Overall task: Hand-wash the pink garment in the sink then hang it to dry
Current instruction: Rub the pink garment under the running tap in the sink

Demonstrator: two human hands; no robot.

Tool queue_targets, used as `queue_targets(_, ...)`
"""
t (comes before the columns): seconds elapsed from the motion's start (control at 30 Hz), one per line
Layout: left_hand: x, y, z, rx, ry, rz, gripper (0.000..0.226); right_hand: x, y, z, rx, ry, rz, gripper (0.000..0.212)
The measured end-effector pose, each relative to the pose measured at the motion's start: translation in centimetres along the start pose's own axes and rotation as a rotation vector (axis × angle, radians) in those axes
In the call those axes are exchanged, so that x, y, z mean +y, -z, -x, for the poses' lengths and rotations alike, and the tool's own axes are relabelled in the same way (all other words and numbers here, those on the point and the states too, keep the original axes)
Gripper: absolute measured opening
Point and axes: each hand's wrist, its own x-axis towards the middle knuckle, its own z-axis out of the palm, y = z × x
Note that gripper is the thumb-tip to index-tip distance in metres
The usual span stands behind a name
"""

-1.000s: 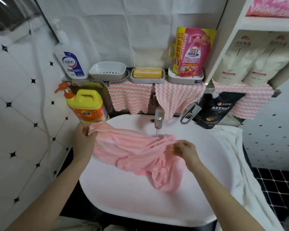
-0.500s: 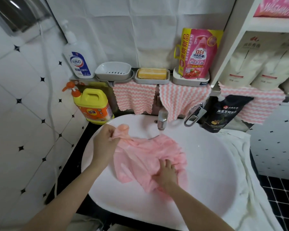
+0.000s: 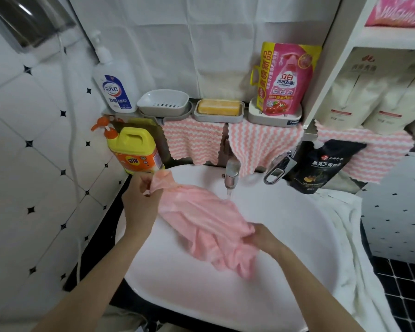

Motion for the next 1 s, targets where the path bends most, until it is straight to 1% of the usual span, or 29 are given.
queue_targets(0.03, -0.5, -0.3, 0.4, -0.054, 0.018, -0.047, 0.016, 0.6, 1.0, 0.0, -0.151, -0.023, 0.338, 0.055)
queue_targets(0.07, -1.1, -0.6, 1.0, -0.117, 0.035, -0.077, 0.015, 0.9, 1.9, -0.1, -0.331, -0.088, 0.575, 0.056)
queue_targets(0.1, -1.7, -0.7, 1.6, -0.179, 0.044, -0.082, 0.014, 1.0, 2.6, -0.2, -0.439, -0.150, 0.673, 0.053)
queue_targets(0.13, -2.2, -0.7, 2.1, -0.238, 0.045, -0.072, 0.015, 0.9, 3.0, -0.4, -0.413, -0.155, 0.699, 0.053)
queue_targets(0.17, -2.7, -0.5, 2.5, -0.290, 0.043, -0.061, 0.016, 0.8, 3.4, -1.1, -0.273, -0.110, 0.699, 0.053)
queue_targets(0.23, -3.5, 0.2, 3.0, -0.379, 0.035, -0.050, 0.025, 0.3, 2.9, -2.2, 0.172, 0.080, 0.627, 0.055)
queue_targets(0.27, -3.7, 0.6, 3.1, -0.414, 0.033, -0.049, 0.032, 0.0, 2.0, -2.9, 0.272, 0.171, 0.572, 0.066)
queue_targets(0.3, -3.9, 1.0, 3.1, -0.437, 0.038, -0.054, 0.038, -0.4, 1.0, -3.5, 0.229, 0.237, 0.531, 0.086)
queue_targets(0.33, -4.0, 1.3, 3.0, -0.444, 0.046, -0.059, 0.040, -0.5, -0.4, -4.2, 0.091, 0.248, 0.533, 0.108)
queue_targets(0.37, -3.9, 1.7, 2.8, -0.435, 0.054, -0.066, 0.039, -0.5, -1.8, -4.6, -0.040, 0.236, 0.585, 0.126)
queue_targets(0.4, -3.9, 1.9, 2.6, -0.420, 0.058, -0.076, 0.037, -0.2, -3.2, -4.9, -0.109, 0.188, 0.654, 0.136)
queue_targets(0.43, -3.9, 2.1, 2.3, -0.412, 0.054, -0.090, 0.031, 0.5, -4.6, -5.3, -0.107, 0.149, 0.704, 0.139)
queue_targets(0.47, -3.9, 2.2, 2.1, -0.420, 0.043, -0.107, 0.027, 1.1, -5.8, -5.5, -0.064, 0.110, 0.715, 0.136)
queue_targets(0.5, -3.9, 2.2, 2.0, -0.446, 0.027, -0.120, 0.026, 1.4, -7.0, -5.5, -0.022, 0.075, 0.698, 0.129)
queue_targets(0.53, -4.1, 2.1, 1.9, -0.480, 0.011, -0.121, 0.026, 1.4, -7.9, -5.3, 0.021, 0.047, 0.670, 0.116)
queue_targets(0.57, -4.4, 2.0, 1.8, -0.511, 0.001, -0.112, 0.028, 1.1, -8.3, -5.1, 0.066, 0.050, 0.659, 0.098)
queue_targets(0.63, -5.1, 1.8, 1.3, -0.546, -0.014, -0.095, 0.030, 0.0, -8.3, -4.6, 0.177, 0.078, 0.703, 0.059)
queue_targets(0.67, -5.3, 1.8, 0.8, -0.543, -0.025, -0.091, 0.029, -0.4, -8.0, -4.3, 0.240, 0.104, 0.721, 0.047)
queue_targets(0.73, -5.3, 2.0, -0.4, -0.479, -0.038, -0.074, 0.025, -1.4, -7.2, -3.2, 0.386, 0.200, 0.682, 0.037)
queue_targets(0.77, -5.4, 2.2, -1.2, -0.420, -0.038, -0.047, 0.024, -1.9, -7.0, -2.6, 0.501, 0.266, 0.629, 0.034)
queue_targets(0.83, -5.6, 2.7, -2.6, -0.292, -0.037, 0.019, 0.024, -2.0, -7.1, -1.5, 0.796, 0.425, 0.509, 0.029)
queue_targets(0.87, -5.8, 3.0, -3.1, -0.243, -0.040, 0.050, 0.024, -1.6, -7.4, -0.9, 0.909, 0.490, 0.490, 0.033)
queue_targets(0.9, -6.2, 3.3, -3.4, -0.218, -0.039, 0.072, 0.023, -1.0, -8.0, -0.4, 0.962, 0.510, 0.501, 0.045)
queue_targets(0.93, -6.6, 3.6, -3.5, -0.232, -0.029, 0.086, 0.024, 0.1, -8.7, 0.0, 0.947, 0.494, 0.542, 0.060)
queue_targets(0.97, -7.3, 3.8, -3.3, -0.284, -0.007, 0.083, 0.025, 1.4, -9.5, 0.4, 0.824, 0.435, 0.641, 0.073)
queue_targets(1.0, -8.1, 4.0, -2.8, -0.374, 0.018, 0.068, 0.027, 2.7, -10.1, 0.7, 0.645, 0.364, 0.755, 0.082)
